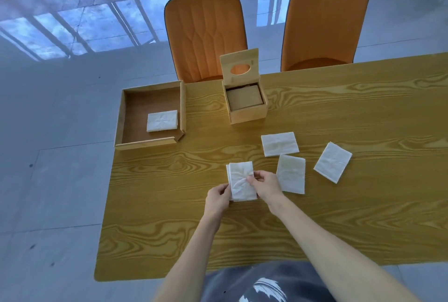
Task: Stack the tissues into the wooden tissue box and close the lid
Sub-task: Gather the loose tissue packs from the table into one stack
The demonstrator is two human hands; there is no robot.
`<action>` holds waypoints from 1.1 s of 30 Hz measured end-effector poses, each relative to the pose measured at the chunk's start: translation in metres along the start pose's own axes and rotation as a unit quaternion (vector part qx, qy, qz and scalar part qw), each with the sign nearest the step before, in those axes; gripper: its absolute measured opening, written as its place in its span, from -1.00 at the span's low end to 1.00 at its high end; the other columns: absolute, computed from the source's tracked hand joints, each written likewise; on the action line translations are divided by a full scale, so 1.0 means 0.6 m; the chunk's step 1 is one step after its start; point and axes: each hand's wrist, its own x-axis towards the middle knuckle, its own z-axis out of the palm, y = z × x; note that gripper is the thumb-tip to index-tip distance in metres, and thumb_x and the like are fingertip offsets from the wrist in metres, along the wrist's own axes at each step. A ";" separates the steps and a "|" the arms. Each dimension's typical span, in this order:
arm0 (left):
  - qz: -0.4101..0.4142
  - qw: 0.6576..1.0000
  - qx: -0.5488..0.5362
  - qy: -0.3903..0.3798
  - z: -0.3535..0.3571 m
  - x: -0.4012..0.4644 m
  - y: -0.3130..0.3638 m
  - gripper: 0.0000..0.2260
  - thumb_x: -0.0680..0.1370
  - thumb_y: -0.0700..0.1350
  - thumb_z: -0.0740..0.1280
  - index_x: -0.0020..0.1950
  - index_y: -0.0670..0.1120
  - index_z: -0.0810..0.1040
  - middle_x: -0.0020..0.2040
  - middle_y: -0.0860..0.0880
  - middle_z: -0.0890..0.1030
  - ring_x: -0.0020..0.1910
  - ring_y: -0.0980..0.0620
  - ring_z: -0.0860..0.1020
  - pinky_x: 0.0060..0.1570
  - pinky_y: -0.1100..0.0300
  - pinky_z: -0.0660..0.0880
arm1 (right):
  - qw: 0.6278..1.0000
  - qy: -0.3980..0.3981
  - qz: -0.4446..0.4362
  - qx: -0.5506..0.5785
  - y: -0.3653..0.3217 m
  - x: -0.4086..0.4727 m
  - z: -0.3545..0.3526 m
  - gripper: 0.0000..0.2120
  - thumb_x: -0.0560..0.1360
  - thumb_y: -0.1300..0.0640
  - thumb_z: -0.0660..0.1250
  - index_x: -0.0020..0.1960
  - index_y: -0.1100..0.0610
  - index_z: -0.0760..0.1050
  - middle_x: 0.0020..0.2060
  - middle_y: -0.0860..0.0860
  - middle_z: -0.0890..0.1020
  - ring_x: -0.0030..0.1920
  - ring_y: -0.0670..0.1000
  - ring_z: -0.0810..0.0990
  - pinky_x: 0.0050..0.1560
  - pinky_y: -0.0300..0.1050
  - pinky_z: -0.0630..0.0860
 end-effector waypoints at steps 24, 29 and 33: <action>0.035 0.994 0.082 0.062 0.046 0.002 0.011 -0.73 0.56 0.04 0.39 0.19 -0.05 0.60 0.02 0.00 0.68 -0.02 0.01 0.66 0.05 -0.02 0.63 | 0.928 0.262 -0.085 -0.249 -0.007 -0.002 -0.131 -0.69 0.59 0.12 0.29 0.33 0.07 0.48 0.15 0.11 0.53 -0.05 0.09 0.58 -0.20 -0.07 0.49; 0.039 0.996 0.072 0.042 0.051 -0.003 0.011 -0.65 0.56 0.03 0.39 0.31 -0.05 0.53 0.10 -0.07 0.69 0.04 -0.03 0.67 0.11 -0.05 0.61 | 0.905 0.220 -0.054 -0.359 -0.026 0.027 -0.172 -0.62 0.58 0.07 0.31 0.37 0.11 0.45 0.23 0.17 0.42 0.18 0.18 0.50 -0.04 0.06 0.52; 0.047 0.997 0.050 0.029 0.052 -0.006 0.015 -0.63 0.58 0.00 0.38 0.37 -0.02 0.48 0.09 -0.09 0.69 0.02 -0.05 0.68 0.10 -0.10 0.61 | 0.896 0.208 -0.052 -0.389 -0.028 0.032 -0.178 -0.73 0.57 0.00 0.31 0.19 0.11 0.55 0.20 0.15 0.45 0.22 0.17 0.45 0.08 0.07 0.52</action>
